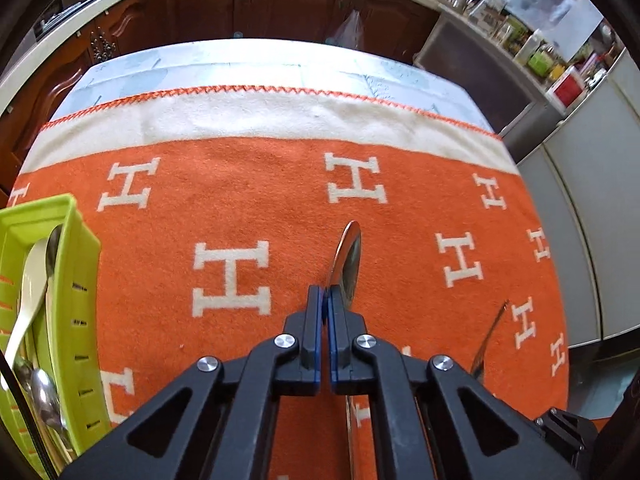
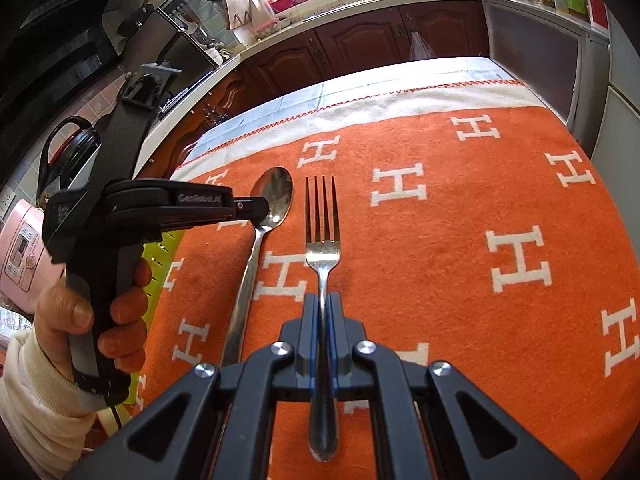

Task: Organize utensils
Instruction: 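Grasp the steel spoon with the left tool while the right tool grasps the fork, then carry the spoon and fork into the green tray and open both tools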

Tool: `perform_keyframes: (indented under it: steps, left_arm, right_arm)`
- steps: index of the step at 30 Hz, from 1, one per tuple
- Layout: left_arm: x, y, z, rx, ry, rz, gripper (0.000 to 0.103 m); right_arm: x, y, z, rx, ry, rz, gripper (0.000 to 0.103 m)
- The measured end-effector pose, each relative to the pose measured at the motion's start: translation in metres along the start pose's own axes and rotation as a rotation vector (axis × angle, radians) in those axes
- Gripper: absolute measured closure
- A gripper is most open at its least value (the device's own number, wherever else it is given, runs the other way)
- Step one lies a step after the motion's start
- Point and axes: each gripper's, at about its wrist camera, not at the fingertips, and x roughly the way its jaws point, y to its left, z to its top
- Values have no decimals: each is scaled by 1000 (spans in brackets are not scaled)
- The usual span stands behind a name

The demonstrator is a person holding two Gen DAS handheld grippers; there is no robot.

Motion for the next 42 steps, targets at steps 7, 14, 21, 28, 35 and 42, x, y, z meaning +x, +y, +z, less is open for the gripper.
perform_keyframes:
  steps: [7,14,21,28,35,42]
  left_arm:
    - [-41,13,-23,-12,-60,-51,103]
    - [-109,36,-42,-11,-145,-83,103]
    - [-173,71,-64,-43,-264,-83,102]
    - [-226,99,-85,-78,-338,-101,102]
    - [-281,126,-102,-98,-343,-33,102]
    - [-307,158,-108,-134,-333,93,102]
  right_arm:
    - [-9,6,1,-10,-17,6,99]
    - [-16,25,4,-33,-25,38,99]
    - [-17,55,5,-78,-19,75,99]
    - [-21,87,5,-131,-12,120,99]
    - [-23,123,12,-152,1,223,99]
    - [10,169,18,-105,95,359,99]
